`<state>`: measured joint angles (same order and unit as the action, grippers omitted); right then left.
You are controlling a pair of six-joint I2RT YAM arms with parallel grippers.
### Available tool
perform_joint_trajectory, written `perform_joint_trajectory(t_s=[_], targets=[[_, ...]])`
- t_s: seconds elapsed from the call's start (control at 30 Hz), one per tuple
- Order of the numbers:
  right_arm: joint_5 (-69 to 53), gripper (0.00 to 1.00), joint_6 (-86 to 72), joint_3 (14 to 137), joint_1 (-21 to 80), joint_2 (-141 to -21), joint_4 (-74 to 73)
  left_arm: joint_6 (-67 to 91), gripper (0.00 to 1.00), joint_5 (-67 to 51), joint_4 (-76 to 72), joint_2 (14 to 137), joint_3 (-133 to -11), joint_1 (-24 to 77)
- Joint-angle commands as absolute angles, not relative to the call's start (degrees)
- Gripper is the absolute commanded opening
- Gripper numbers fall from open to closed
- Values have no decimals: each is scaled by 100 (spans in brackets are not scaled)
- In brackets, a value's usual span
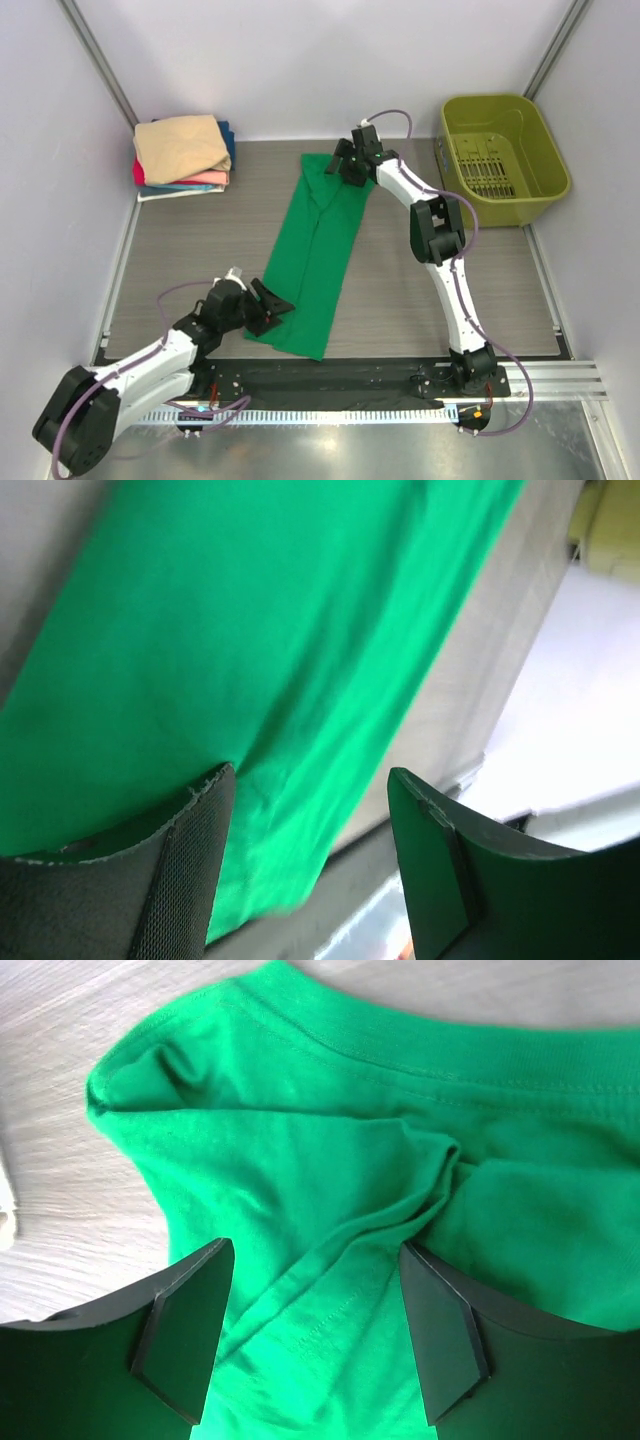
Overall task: Fold and stack the t-shirts
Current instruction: Fold the tshirt
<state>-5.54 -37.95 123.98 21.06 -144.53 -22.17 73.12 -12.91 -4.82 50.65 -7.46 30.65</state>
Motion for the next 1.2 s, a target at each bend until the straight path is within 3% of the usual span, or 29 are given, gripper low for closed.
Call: perform_joint_trajectory(t_s=[0.0,0.17,0.37,0.5,0.73,0.93,1.17], targets=[[-1001,73,-3437,13267,2153,-15290,-2637,8155,66,-1293,554,4738,-510,3671],[-1757,74,-3410,14422,2215,-15969,-2305,8875,66,-608,536,4737,-799,4848],[-2328,75,-3358,14449,2276,-16058,-1381,8904,67,-299,466,5483,-1466,5677],[-2391,78,-3208,14581,2320,-15953,-1310,8580,68,-273,632,5546,-1950,5713],[-2294,85,-2866,14107,2303,-14846,-1327,7176,69,578,2615,5291,-3655,5730],[-1883,91,-2549,12571,2276,-12952,-1537,6329,73,1283,3593,5019,-4183,5424],[-1302,91,-2838,8736,2329,-10102,-1872,5450,80,959,4025,4430,-3991,3941]])
